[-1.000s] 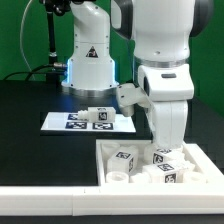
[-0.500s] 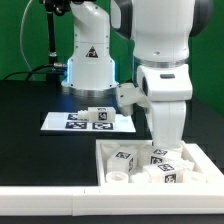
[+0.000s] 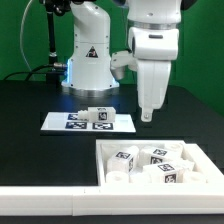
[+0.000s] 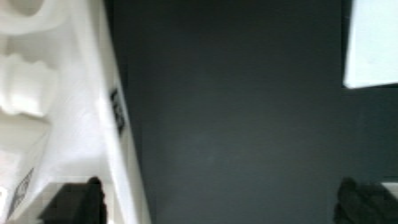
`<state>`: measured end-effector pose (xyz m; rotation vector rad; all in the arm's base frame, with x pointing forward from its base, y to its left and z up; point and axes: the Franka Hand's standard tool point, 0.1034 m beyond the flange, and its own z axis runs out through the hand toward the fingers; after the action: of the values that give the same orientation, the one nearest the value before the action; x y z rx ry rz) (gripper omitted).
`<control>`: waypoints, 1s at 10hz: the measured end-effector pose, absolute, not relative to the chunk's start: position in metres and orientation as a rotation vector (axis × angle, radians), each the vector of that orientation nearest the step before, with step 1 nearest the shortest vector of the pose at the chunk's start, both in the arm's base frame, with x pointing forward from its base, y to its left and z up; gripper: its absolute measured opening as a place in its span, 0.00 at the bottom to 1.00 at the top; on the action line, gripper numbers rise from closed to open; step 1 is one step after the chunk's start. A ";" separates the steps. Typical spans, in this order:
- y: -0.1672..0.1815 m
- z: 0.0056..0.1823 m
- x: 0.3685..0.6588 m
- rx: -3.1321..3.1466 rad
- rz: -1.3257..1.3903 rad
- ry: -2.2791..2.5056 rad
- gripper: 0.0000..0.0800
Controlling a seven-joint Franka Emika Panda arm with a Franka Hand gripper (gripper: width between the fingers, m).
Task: Assemble one leg
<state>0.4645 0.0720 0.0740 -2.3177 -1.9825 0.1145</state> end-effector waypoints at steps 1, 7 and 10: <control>0.072 0.072 0.466 -2.317 0.116 -1.979 0.81; 0.060 0.065 0.427 -2.238 0.127 -2.071 0.81; 0.037 0.071 0.372 -2.218 0.136 -2.129 0.81</control>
Offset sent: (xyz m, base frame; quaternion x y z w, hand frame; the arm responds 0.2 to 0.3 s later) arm 0.0000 0.0000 0.0000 0.0000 0.0000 0.0000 1.0000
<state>0.3724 0.0372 0.0714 -2.2176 -2.1294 0.1355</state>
